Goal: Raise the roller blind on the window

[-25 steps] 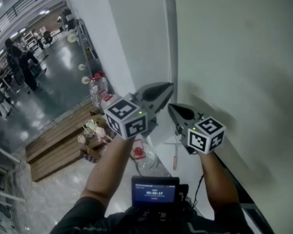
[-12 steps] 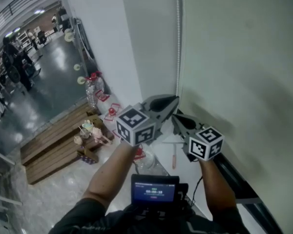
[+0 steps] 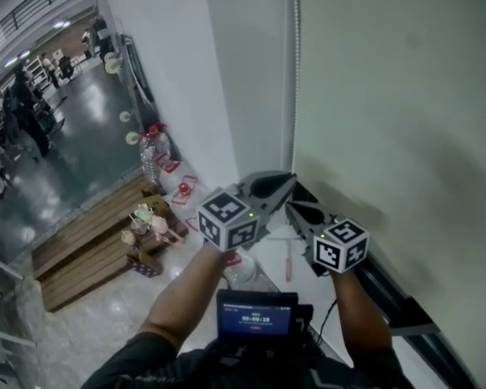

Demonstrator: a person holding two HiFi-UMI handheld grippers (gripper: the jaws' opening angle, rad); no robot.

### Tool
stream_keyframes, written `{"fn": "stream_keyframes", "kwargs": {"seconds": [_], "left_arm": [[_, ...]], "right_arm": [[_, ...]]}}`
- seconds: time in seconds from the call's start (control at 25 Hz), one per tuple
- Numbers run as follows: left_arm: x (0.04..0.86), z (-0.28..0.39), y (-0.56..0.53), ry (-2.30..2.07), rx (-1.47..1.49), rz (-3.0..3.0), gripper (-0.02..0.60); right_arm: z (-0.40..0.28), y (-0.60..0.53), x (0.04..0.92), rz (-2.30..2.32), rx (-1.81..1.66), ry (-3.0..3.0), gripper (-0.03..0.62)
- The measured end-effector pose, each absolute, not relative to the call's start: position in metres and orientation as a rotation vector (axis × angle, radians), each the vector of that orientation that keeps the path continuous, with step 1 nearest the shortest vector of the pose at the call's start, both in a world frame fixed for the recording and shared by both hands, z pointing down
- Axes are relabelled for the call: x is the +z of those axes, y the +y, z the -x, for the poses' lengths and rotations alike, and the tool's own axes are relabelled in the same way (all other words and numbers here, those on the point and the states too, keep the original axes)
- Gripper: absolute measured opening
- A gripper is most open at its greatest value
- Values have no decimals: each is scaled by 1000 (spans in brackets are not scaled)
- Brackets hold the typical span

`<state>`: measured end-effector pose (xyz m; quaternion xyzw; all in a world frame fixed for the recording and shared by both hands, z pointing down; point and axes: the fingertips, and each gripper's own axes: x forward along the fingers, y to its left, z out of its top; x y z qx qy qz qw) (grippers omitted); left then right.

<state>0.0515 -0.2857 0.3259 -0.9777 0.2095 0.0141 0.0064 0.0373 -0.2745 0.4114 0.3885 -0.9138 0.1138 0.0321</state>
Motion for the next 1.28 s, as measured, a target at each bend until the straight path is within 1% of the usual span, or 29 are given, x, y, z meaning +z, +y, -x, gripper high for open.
{"fn": "stream_keyframes", "kwargs": {"seconds": [0.04,0.08,0.12,0.16,0.2,0.24,0.32,0.48,0.68,0.84,0.88,0.92,1.08,1.28], "left_arm": [[326,-51,-286,657,43,3057,6],[326,-49,-286,660,45,3056,6],[326,-48,-286,665,49,3057,5],[327,-47,-286,668,52,3057,5],[327,-46,-286,669,53,3057,5],[327,-46,-286,668,52,3053,5],[326,-48,-284,666,60,3049,6],[324,-54,-274,640,87,3069,6],[327,-55,-271,648,61,3057,6],[322,-56,-264,640,81,3056,6],[322,-56,-263,639,81,3054,6],[323,-56,-263,639,77,3051,6],[324,-52,-261,658,48,3038,6],[323,-51,-260,665,85,3046,6]], "right_arm": [[-38,-274,413,-1203,338,-2786,10],[-40,-273,415,-1221,317,-2748,33],[-44,-272,416,-1242,292,-2714,38],[-47,-270,414,-1258,274,-2697,58],[-52,-267,410,-1271,270,-2700,111],[-58,-264,402,-1287,275,-2718,118],[-70,-260,376,-1329,257,-2762,118],[-79,-253,316,-1349,109,-2844,118],[-57,-259,260,-1326,-57,-2885,118],[-42,-271,244,-1350,-93,-2852,118],[-39,-274,244,-1346,-84,-2845,86],[-37,-275,245,-1345,-73,-2841,16],[-35,-270,244,-1350,-54,-2867,11],[-37,-271,246,-1350,-23,-2913,11]]}}
